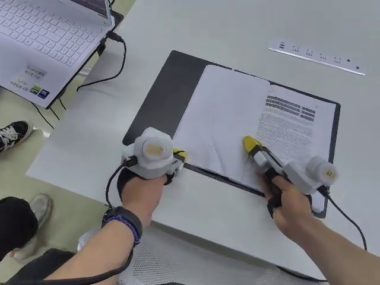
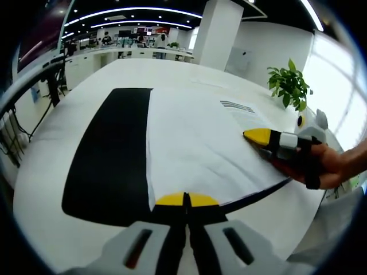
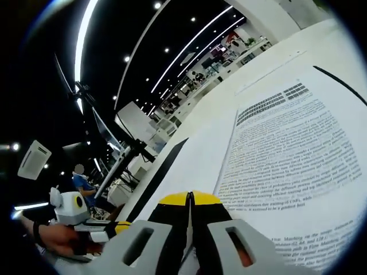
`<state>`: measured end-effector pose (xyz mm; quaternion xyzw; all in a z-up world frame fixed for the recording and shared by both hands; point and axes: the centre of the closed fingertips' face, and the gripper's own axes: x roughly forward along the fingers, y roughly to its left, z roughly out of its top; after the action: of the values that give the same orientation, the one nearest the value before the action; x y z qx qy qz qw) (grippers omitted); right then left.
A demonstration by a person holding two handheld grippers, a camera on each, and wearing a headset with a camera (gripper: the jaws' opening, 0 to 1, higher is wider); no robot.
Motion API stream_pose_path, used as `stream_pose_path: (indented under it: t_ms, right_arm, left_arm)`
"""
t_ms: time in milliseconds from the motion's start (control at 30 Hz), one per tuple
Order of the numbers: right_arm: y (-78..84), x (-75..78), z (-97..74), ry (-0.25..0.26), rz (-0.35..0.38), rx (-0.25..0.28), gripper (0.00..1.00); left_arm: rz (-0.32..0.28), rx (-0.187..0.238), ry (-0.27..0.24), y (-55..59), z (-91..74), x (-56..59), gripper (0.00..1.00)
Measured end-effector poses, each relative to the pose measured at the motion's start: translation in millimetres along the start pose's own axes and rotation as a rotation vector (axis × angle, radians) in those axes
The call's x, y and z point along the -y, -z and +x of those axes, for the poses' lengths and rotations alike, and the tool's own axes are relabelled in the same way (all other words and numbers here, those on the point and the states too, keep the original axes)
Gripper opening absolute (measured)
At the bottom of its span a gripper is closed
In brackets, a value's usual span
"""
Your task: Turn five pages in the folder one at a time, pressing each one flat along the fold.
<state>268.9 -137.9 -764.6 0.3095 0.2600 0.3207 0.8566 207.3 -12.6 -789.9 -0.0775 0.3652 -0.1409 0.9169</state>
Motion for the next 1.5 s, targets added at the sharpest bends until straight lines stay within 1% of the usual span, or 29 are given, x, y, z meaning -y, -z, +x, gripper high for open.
stream_pose_path:
  t_ms: [67, 167, 233, 400, 533, 633, 733, 900, 1133, 1333, 1367, 1433, 1500]
  right_arm:
    - [5.7, 1.5, -5.8, -0.009, 0.004, -0.010, 0.00]
    - [16.2, -1.6, -12.7, -0.014, 0.010, -0.024, 0.00]
    - [20.7, -3.8, -17.1, -0.013, 0.014, -0.027, 0.00]
    - [30.3, -3.9, -23.5, -0.011, 0.028, -0.036, 0.00]
    - [38.1, -7.5, -29.3, -0.016, 0.025, -0.047, 0.00]
    - [39.4, -9.7, -30.7, -0.021, 0.027, -0.050, 0.00]
    - [40.3, -10.3, -30.7, -0.016, 0.027, -0.063, 0.00]
    - [44.0, -11.5, -33.7, -0.013, 0.034, -0.068, 0.00]
    - [45.0, -11.4, -34.7, 0.005, 0.042, -0.067, 0.00]
    - [44.3, -11.4, -35.0, 0.027, 0.067, -0.083, 0.00]
    - [44.1, -12.0, -35.2, 0.029, 0.067, -0.085, 0.00]
    - [44.2, -10.7, -34.7, 0.040, 0.077, -0.097, 0.00]
    - [42.5, -12.7, -37.6, 0.052, 0.095, -0.094, 0.00]
  left_arm:
    - [0.000, 0.000, 0.002, 0.0, 0.2, 0.4, 0.00]
    - [-0.003, 0.001, 0.001, 0.1, 0.5, 0.5, 0.00]
    - [-0.002, 0.000, 0.000, 0.2, 0.5, 0.7, 0.00]
    - [-0.003, 0.001, 0.000, 0.3, 0.8, 0.3, 0.00]
    - [-0.005, 0.001, -0.002, 0.4, 0.9, 0.4, 0.00]
    - [-0.008, 0.001, 0.001, 0.6, 1.1, 0.0, 0.00]
    - [-0.028, 0.002, 0.012, 0.5, 0.7, -0.7, 0.00]
    - [-0.027, -0.001, 0.013, 0.5, 0.8, -0.5, 0.00]
    - [-0.022, -0.010, 0.010, 0.8, 0.6, -0.1, 0.00]
    - [-0.075, 0.003, 0.026, 1.0, 0.5, -1.1, 0.00]
    - [-0.074, 0.000, 0.028, 0.9, 0.7, -0.7, 0.00]
    - [-0.052, -0.014, 0.033, 0.5, 1.0, 0.5, 0.00]
    - [-0.029, -0.029, 0.035, 0.0, 0.7, 2.0, 0.00]
